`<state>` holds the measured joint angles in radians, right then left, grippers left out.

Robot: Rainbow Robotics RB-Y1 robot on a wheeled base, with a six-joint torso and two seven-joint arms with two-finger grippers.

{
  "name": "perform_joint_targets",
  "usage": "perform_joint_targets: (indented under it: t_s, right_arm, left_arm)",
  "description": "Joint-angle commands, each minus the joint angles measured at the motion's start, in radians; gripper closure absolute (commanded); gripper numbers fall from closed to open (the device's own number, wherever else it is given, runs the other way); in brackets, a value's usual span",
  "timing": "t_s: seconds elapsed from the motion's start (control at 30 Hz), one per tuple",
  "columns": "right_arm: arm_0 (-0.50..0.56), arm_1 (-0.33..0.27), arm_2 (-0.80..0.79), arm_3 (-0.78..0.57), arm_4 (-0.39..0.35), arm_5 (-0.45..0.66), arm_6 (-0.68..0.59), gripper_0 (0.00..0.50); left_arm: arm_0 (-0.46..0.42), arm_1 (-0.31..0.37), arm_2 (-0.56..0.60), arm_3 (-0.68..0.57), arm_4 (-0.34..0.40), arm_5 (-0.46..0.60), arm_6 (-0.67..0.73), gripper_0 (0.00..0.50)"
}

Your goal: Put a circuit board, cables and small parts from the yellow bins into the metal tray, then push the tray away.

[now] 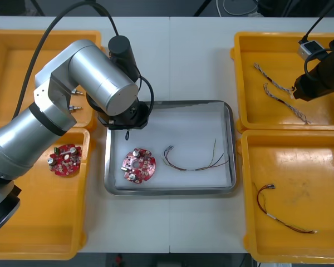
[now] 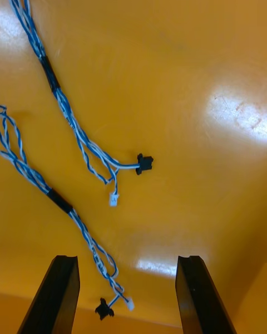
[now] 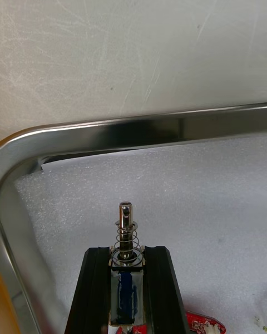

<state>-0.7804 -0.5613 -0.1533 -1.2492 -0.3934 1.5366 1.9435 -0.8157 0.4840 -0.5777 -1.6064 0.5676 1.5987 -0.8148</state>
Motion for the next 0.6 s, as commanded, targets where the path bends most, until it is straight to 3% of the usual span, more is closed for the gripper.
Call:
perform_joint_targets:
  t_s: [0.03, 0.07, 0.1, 0.17, 0.2, 0.6]
  right_arm:
    - [-0.051, 0.015, 0.009, 0.03, 0.007, -0.038, 0.032, 0.0]
    - [-0.051, 0.018, 0.009, 0.039, 0.005, -0.041, 0.031, 0.0]
    - [-0.051, 0.023, 0.009, 0.048, 0.002, -0.043, 0.029, 0.0]
    - [-0.051, 0.027, 0.011, 0.056, 0.001, -0.046, 0.026, 0.0]
    - [-0.051, 0.034, 0.009, 0.065, -0.002, -0.052, 0.026, 0.0]
    - [-0.051, 0.07, 0.026, 0.169, -0.012, -0.121, 0.012, 0.0]
  left_arm:
    - [-0.046, -0.022, -0.022, -0.006, -0.005, -0.011, 0.022, 0.337]
    - [-0.046, -0.022, -0.021, -0.006, -0.003, -0.011, 0.023, 0.188]
    - [-0.046, -0.022, -0.022, -0.006, -0.002, -0.011, 0.026, 0.089]
    - [-0.046, -0.022, -0.022, -0.006, 0.0, -0.011, 0.028, 0.056]
    - [-0.046, -0.022, -0.022, -0.007, 0.001, -0.011, 0.031, 0.0]
    - [-0.046, -0.022, 0.003, -0.047, 0.012, 0.02, 0.063, 0.0]
